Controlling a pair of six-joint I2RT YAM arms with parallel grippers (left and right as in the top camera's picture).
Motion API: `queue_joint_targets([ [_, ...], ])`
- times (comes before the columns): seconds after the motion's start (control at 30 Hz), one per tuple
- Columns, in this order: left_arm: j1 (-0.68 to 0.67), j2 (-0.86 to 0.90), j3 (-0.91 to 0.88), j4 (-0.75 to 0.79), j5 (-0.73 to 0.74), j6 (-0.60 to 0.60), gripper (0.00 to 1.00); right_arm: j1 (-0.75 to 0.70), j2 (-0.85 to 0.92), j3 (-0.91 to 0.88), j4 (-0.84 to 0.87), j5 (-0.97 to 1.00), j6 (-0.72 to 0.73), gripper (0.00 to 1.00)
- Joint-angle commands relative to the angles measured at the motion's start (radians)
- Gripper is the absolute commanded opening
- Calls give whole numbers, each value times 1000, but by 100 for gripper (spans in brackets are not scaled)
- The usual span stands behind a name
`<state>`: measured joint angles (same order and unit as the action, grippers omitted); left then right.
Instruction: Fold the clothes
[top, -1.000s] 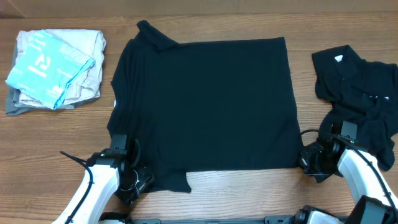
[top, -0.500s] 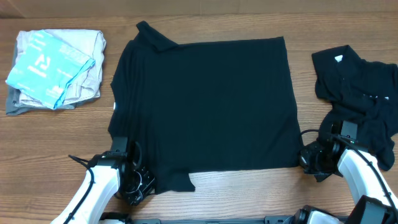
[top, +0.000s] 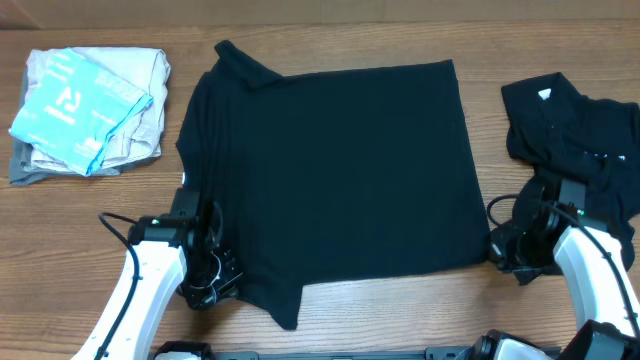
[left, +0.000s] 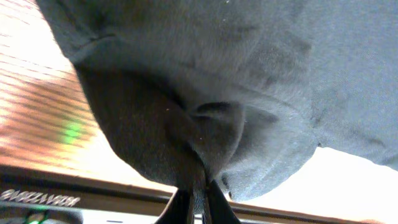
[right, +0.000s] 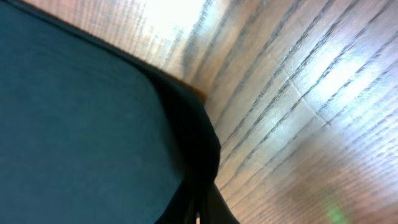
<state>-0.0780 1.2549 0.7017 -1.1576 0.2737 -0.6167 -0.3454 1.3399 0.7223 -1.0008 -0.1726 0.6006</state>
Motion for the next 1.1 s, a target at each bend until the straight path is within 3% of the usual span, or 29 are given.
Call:
queue_joint_targets([
  [0.0,-1,2,42,-45,-41,65,4,-1,-2,72,-39,45,-7,4],
  [0.33,-1,0,42,-171,-45,77,4,-2,-5,155,-172,94,-33,4],
  [0.77,-1,0,47,-260,-35,98,4,-2,-59,195,-195,89,-33,4],
  [1.07,-1,0,155,-337,-19,116,4,-2,-58,226,-217,86,-33,4],
])
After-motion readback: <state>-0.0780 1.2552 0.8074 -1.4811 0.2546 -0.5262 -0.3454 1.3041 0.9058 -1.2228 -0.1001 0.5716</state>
